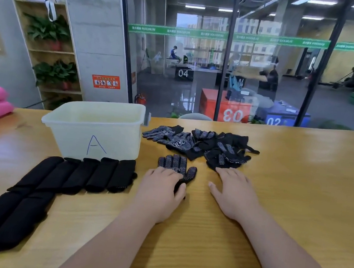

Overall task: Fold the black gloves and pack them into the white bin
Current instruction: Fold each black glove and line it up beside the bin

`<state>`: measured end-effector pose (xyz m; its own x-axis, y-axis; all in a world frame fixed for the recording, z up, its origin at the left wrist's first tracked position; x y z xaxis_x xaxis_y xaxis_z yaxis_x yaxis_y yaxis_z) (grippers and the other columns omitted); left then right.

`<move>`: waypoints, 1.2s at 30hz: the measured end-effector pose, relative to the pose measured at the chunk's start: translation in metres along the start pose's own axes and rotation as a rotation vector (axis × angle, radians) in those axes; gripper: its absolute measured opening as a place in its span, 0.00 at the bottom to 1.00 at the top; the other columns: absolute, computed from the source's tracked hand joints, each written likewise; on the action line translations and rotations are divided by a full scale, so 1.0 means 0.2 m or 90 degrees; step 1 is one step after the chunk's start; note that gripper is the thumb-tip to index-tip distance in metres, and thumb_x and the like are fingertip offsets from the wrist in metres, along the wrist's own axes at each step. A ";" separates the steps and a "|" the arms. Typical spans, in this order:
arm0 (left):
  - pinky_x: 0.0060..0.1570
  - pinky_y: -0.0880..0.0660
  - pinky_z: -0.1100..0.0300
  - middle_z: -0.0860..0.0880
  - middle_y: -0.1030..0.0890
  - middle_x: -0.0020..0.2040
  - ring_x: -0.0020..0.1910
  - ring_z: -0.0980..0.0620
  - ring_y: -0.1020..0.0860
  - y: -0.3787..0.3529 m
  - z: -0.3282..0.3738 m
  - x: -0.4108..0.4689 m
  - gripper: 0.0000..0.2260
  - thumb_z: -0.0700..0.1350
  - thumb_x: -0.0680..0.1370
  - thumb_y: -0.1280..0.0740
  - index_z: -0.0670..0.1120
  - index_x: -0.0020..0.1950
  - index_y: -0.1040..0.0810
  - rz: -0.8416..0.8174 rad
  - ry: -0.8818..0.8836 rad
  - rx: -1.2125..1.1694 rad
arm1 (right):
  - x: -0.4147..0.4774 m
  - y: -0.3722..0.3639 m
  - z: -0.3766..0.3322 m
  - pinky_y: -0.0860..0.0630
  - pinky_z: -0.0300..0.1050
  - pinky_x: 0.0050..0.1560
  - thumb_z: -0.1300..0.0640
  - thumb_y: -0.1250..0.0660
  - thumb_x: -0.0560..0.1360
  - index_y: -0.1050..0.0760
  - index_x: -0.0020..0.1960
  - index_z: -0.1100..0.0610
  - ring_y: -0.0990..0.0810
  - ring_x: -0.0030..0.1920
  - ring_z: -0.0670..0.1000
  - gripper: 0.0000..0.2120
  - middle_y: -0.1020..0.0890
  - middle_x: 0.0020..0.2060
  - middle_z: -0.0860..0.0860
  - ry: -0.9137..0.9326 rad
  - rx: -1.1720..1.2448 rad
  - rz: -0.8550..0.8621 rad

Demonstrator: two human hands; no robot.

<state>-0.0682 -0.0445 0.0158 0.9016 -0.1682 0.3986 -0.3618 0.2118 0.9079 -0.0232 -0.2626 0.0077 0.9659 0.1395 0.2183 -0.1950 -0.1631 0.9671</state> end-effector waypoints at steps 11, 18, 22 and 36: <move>0.63 0.28 0.62 0.61 0.24 0.68 0.69 0.60 0.30 -0.05 -0.02 -0.01 0.16 0.54 0.84 0.37 0.54 0.69 0.19 -0.003 -0.043 -0.118 | -0.03 0.05 0.06 0.24 0.48 0.55 0.45 0.33 0.82 0.17 0.61 0.43 0.23 0.57 0.48 0.11 0.22 0.55 0.42 -0.051 0.045 0.097; 0.64 0.26 0.59 0.62 0.24 0.68 0.70 0.60 0.30 -0.04 -0.02 -0.02 0.16 0.55 0.84 0.38 0.55 0.70 0.20 -0.007 -0.035 -0.129 | -0.05 0.09 0.10 0.24 0.48 0.50 0.50 0.33 0.83 0.19 0.50 0.42 0.25 0.51 0.49 0.06 0.20 0.49 0.41 -0.063 0.052 0.131; 0.67 0.28 0.58 0.60 0.24 0.68 0.71 0.59 0.31 -0.01 -0.01 -0.02 0.16 0.55 0.84 0.38 0.53 0.70 0.20 0.013 -0.035 -0.135 | -0.04 0.17 0.12 0.31 0.41 0.40 0.52 0.34 0.84 0.22 0.51 0.43 0.23 0.46 0.46 0.05 0.19 0.42 0.40 -0.053 0.216 0.186; 0.63 0.28 0.56 0.60 0.22 0.58 0.62 0.56 0.28 -0.01 -0.01 -0.02 0.14 0.56 0.83 0.39 0.54 0.61 0.17 0.090 -0.059 -0.112 | 0.19 0.78 0.06 0.18 0.53 0.56 0.55 0.29 0.81 0.17 0.49 0.48 0.16 0.51 0.48 0.04 0.14 0.47 0.44 0.023 0.407 0.141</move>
<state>-0.0709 -0.0414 0.0125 0.8165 -0.2109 0.5374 -0.4286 0.4022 0.8090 -0.0152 -0.2935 0.1644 0.9063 0.0667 0.4173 -0.2379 -0.7357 0.6341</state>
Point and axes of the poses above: each hand's wrist, its own x-axis towards the middle knuckle, its own y-axis out of the back of the hand, z = x × y, the point moved 4 cm from there along x, towards the middle knuckle
